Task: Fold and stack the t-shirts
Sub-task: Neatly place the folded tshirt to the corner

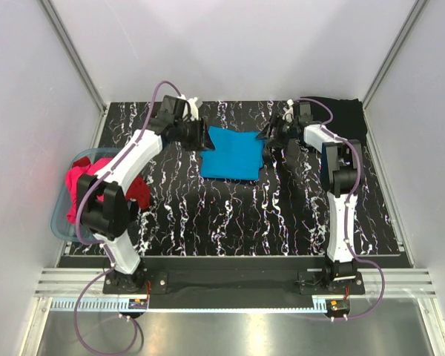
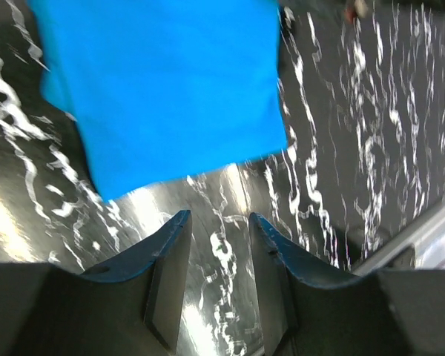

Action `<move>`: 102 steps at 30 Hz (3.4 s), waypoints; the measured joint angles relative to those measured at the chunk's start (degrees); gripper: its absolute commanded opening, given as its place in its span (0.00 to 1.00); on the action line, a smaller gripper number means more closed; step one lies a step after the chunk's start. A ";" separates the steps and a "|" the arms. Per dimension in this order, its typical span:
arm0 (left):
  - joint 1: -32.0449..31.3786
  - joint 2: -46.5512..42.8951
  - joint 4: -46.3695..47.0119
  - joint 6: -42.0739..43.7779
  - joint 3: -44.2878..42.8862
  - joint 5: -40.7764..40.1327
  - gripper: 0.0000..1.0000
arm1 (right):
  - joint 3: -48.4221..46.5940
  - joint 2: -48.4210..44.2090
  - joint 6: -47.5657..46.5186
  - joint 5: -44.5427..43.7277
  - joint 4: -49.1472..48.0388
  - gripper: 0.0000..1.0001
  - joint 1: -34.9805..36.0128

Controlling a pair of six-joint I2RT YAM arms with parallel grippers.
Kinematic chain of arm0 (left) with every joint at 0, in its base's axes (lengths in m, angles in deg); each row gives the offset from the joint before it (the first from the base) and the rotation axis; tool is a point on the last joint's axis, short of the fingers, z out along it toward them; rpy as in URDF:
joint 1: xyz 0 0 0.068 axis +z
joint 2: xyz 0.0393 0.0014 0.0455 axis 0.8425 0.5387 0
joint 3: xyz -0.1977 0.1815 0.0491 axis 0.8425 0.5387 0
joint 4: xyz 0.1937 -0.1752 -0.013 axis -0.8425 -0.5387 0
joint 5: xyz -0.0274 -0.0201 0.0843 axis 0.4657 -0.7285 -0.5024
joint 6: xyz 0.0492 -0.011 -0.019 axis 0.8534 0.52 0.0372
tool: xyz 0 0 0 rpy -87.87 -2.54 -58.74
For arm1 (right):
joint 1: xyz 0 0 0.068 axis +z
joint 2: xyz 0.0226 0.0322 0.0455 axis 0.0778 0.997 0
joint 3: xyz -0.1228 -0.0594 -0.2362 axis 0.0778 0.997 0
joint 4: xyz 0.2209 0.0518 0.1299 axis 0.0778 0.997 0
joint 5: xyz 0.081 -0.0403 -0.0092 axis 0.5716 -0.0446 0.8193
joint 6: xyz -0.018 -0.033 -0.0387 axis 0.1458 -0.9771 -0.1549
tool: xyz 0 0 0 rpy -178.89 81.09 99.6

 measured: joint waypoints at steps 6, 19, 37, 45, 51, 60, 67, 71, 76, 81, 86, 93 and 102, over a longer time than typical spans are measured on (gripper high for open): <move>-2.01 -1.62 -1.44 1.44 2.99 0.26 0.43 | -4.50 1.86 -1.97 -2.05 3.19 0.76 0.24; -1.97 -5.40 -1.99 2.49 4.02 0.37 0.43 | -8.09 3.56 -6.99 -3.26 6.40 0.62 3.04; -1.81 -6.03 -1.97 2.51 4.70 0.44 0.43 | -4.57 -0.31 -13.40 -11.04 10.99 0.00 3.13; -1.81 -6.45 -2.01 2.67 5.03 0.02 0.45 | -2.27 -12.09 -23.08 -23.26 16.00 0.00 3.13; -1.81 -6.80 -1.99 2.60 5.03 0.48 0.45 | -3.98 -16.81 -30.12 -30.60 17.88 0.00 2.99; -1.81 -7.52 -1.99 2.60 5.03 0.59 0.45 | -8.74 -16.81 -38.82 -36.70 20.31 0.00 -0.04; -1.81 -7.80 -1.99 2.56 5.03 1.29 0.45 | -11.93 -16.81 -43.10 -37.94 20.68 0.00 -2.95; -1.81 -8.66 -1.99 2.58 5.03 1.29 0.46 | -15.02 -16.81 -44.94 -37.79 21.18 0.00 -4.24; -1.81 -9.18 -1.97 2.60 5.03 1.29 0.46 | -18.29 -16.79 -46.53 -37.75 21.66 0.00 -5.49; -1.81 -9.18 -1.97 2.64 5.03 1.29 0.46 | -19.02 -16.76 -47.52 -37.40 22.67 0.00 -6.49; -1.81 -9.18 -1.99 2.64 5.03 1.29 0.46 | -19.54 -16.57 -48.15 -35.69 23.65 0.00 -9.14; -1.81 -9.18 -1.97 2.64 5.03 1.38 0.46 | -31.89 -8.59 -48.72 -31.28 25.05 0.00 -15.67; -2.21 -9.18 -1.97 2.60 5.03 2.34 0.47 | -59.65 18.91 -48.63 -32.20 21.03 0.62 -19.89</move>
